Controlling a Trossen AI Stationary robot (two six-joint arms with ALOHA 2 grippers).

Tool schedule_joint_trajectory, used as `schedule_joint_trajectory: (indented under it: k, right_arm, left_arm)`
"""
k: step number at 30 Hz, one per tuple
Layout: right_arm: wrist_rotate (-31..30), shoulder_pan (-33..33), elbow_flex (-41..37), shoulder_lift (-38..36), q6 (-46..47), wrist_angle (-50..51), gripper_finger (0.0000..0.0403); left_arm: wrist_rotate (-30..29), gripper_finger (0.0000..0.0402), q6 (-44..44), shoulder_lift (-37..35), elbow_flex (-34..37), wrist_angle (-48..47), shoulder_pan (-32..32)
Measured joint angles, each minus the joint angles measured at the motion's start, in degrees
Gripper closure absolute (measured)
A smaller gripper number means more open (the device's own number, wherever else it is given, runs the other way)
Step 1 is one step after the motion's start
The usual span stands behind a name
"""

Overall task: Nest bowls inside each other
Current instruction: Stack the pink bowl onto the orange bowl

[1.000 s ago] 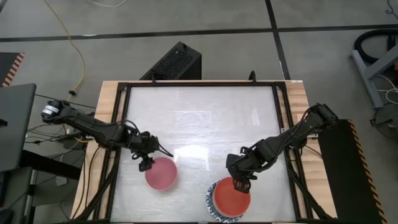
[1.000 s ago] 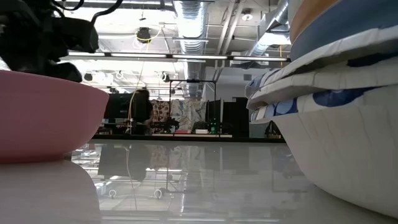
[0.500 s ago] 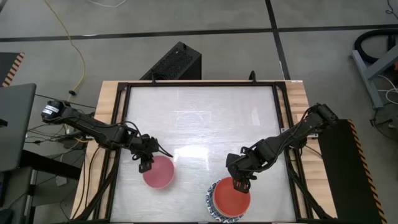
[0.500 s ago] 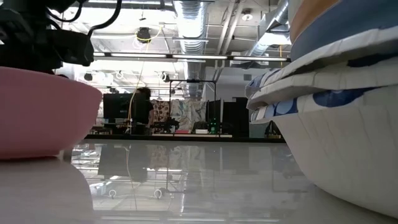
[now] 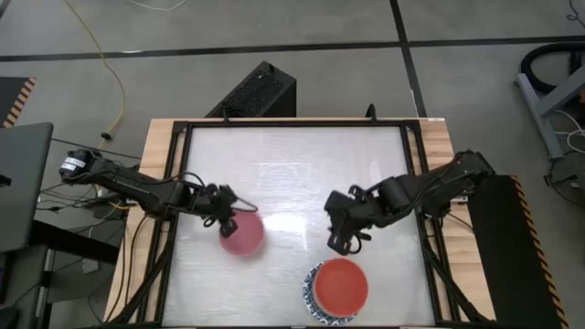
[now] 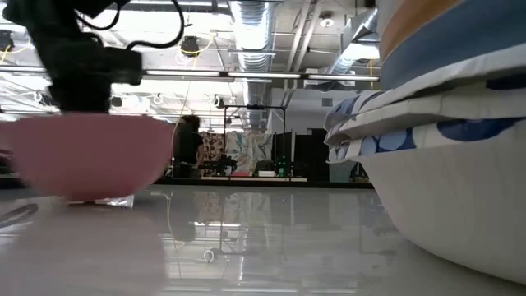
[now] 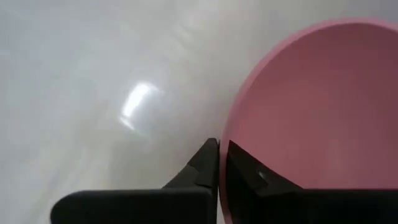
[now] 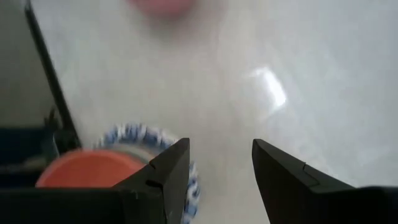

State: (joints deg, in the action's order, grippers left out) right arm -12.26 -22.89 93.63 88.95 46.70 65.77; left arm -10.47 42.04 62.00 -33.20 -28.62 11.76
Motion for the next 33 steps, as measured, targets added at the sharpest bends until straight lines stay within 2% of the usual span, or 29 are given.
schedule_joint_trajectory:
  k: [4, 7, 10, 13, 18, 22, 26, 33]
  right_arm:
    - [-11.4, 1.3, 3.8, -0.1, 0.0, 1.2, 0.0210]
    - [-22.4, 2.5, 4.3, -0.1, 0.2, 1.3, 0.0210]
    - [-32.1, 4.4, 4.3, 0.0, 1.1, 0.6, 0.0210]
    - [-39.4, 6.7, 4.3, 0.2, -2.5, -5.7, 0.0210]
    - [-43.9, 9.7, 4.3, 0.4, -17.4, -20.9, 0.0210]
    - [-44.6, 11.7, 4.3, 0.4, -25.8, -28.7, 0.0210]
    - [-44.9, 13.1, 4.3, 0.4, -32.0, -34.4, 0.0210]
    - [-44.8, 14.6, 4.3, 0.4, -38.9, -40.8, 0.0210]
  left_arm:
    - [-18.1, 0.0401, 1.6, 0.0, -3.6, 1.3, -2.7]
    - [-30.1, 0.0401, -1.5, 0.0, -7.3, 5.1, -5.5]
    - [-38.7, 0.0401, -8.1, 0.0, -10.8, 12.7, -7.9]
    - [-44.7, 0.0401, -19.1, 0.0, -13.5, 23.2, -9.6]
    - [-49.6, 0.0401, -40.4, 0.0, -15.3, 40.2, -11.7]
    - [-50.4, 0.0401, -50.6, 0.0, -15.9, 48.4, -12.9]
    - [-50.2, 0.0401, -54.7, 0.0, -15.9, 52.2, -13.6]
    - [-48.9, 0.0401, -54.9, 0.0, -15.9, 52.6, -15.1]
